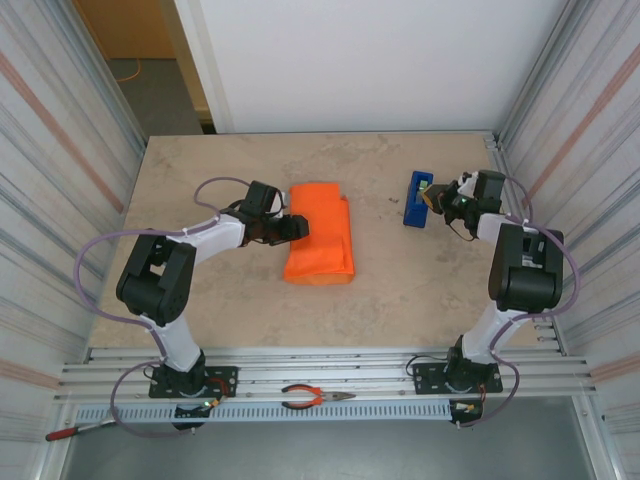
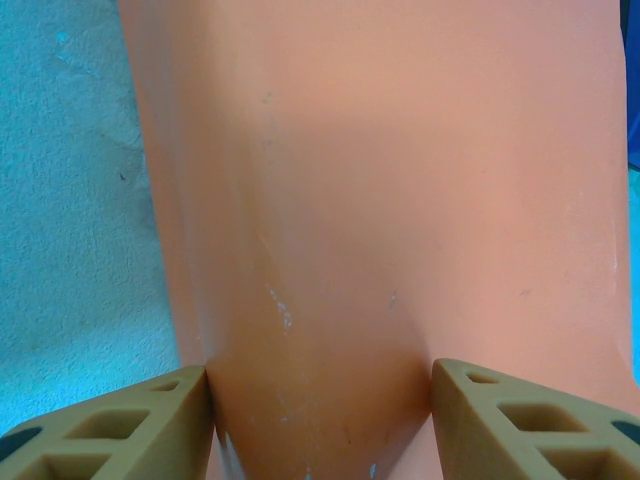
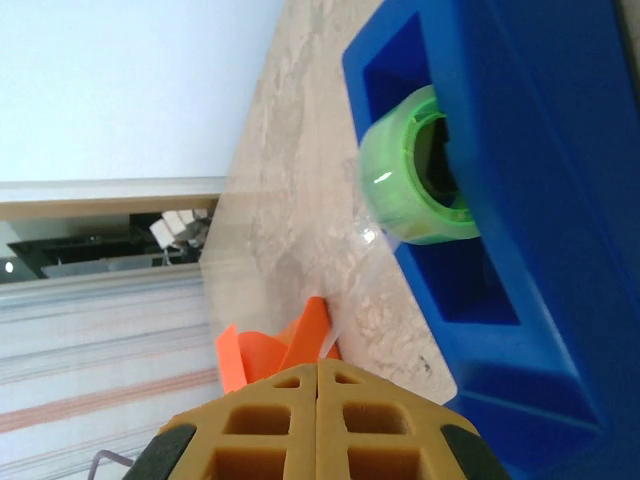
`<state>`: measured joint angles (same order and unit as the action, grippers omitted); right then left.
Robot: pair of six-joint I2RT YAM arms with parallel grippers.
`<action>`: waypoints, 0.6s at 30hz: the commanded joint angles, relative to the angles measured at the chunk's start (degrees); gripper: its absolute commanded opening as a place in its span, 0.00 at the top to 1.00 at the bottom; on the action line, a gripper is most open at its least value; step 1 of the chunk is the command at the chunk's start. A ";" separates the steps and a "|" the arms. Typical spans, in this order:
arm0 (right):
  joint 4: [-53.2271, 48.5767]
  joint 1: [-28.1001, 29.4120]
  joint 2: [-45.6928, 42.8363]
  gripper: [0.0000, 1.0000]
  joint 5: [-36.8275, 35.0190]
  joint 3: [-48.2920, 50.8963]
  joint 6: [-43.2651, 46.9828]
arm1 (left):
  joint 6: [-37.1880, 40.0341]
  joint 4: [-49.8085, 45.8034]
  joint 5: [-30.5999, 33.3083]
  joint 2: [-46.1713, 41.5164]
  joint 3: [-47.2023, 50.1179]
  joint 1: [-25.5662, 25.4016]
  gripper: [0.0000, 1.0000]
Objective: Wrap the gift box in paper
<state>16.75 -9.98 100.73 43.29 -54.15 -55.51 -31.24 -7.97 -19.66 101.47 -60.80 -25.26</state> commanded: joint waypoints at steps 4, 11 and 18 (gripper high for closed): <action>-1.06 0.70 -4.18 1.00 0.89 2.93 -0.96 | 2.15 -7.69 4.29 3.63 2.81 -1.27 0.43; -1.45 0.82 -6.89 1.00 -0.25 6.78 -1.27 | 2.03 -7.68 4.37 3.65 2.70 -1.29 0.43; -2.87 1.58 -9.51 1.00 -0.91 9.37 -0.61 | 2.09 -7.67 4.37 3.73 2.86 -1.29 0.43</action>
<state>16.10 -9.32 93.71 41.56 -45.76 -56.01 -31.24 -7.92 -19.68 101.47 -60.75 -25.26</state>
